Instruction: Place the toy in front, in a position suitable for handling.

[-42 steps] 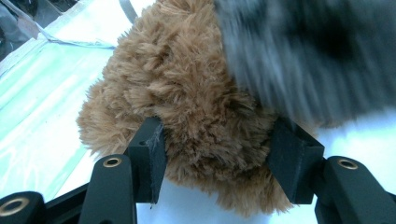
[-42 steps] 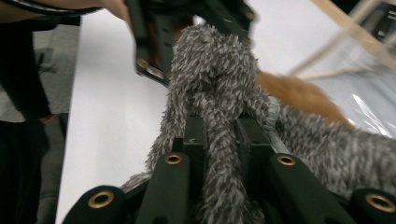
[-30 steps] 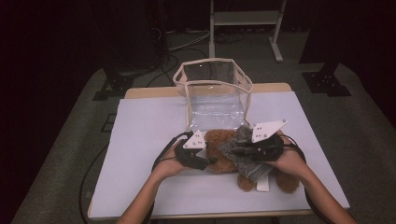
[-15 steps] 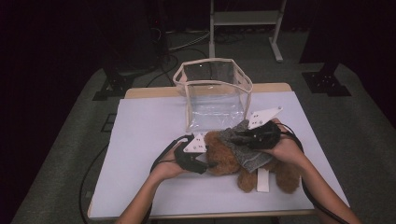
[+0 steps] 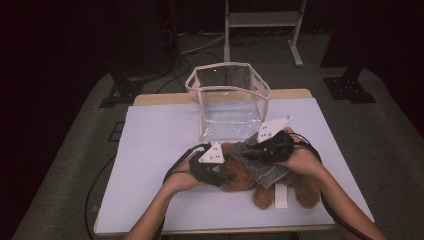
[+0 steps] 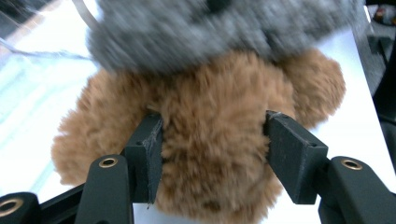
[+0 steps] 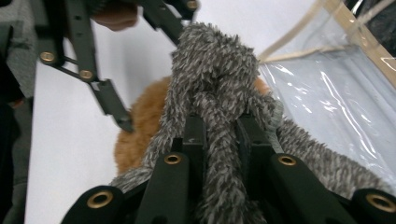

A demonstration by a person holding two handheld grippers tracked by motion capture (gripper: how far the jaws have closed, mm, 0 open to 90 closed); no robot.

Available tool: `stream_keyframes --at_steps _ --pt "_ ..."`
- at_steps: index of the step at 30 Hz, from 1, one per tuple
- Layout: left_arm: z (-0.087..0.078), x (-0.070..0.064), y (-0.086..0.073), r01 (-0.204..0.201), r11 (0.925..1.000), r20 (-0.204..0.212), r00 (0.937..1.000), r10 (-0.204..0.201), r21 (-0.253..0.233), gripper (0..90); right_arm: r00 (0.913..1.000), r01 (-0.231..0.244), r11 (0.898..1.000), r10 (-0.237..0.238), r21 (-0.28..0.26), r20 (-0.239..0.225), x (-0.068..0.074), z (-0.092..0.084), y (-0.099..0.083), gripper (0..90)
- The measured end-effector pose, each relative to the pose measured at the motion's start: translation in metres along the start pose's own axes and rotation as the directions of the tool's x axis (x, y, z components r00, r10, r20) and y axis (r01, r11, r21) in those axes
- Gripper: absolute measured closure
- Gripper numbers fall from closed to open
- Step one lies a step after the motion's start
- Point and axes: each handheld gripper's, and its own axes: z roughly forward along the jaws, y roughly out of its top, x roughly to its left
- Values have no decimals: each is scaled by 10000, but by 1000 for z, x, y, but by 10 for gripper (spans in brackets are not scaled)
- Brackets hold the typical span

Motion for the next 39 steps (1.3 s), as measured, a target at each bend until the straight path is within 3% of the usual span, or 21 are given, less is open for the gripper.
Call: stream_keyframes --at_steps 3,7,11,13,17,24,28,30,34,37,39 --pt "-1 -3 -3 -128 9997 268 9996 123 206 407 9993 -300 9994 296 187 236 -9 -7 -5 754" --pt "-4 -3 -2 -148 9998 214 9997 145 161 393 9950 -959 9949 949 314 317 -21 -13 -18 755" --pt "-9 1 8 69 9991 81 9999 -66 -422 372 9960 -886 9953 888 385 -36 -10 -9 -23 755" --pt "-9 2 14 70 9990 14 10000 -69 -441 365 9975 -623 9972 636 411 -296 -2 -9 -23 755" --pt "3 -4 17 -2 10000 656 9978 2 -4 374 9981 -451 9983 466 380 -395 5 -14 -26 754" --pt "5 -17 16 -464 9983 953 9945 429 342 374 9958 -888 9958 884 219 219 -17 -36 -27 754" --pt "3 -17 16 -498 9980 941 9945 461 377 373 9930 -1164 9925 1156 386 227 -27 -38 -32 754" --pt "1 -16 17 -420 9988 767 9963 399 266 359 9927 -1207 9911 1206 563 48 -25 -34 -36 754" --pt "1 -10 21 257 9996 245 9994 -253 -131 247 9943 -1033 9925 1047 649 -180 -14 -28 -41 755" --pt "4 -6 22 553 9980 405 9977 -540 -317 214 9958 -823 9943 847 685 -339 -2 -27 -41 756" --pt "7 -9 22 419 9989 516 9978 -407 -227 230 9966 -654 9952 688 724 -450 5 -27 -42 756"
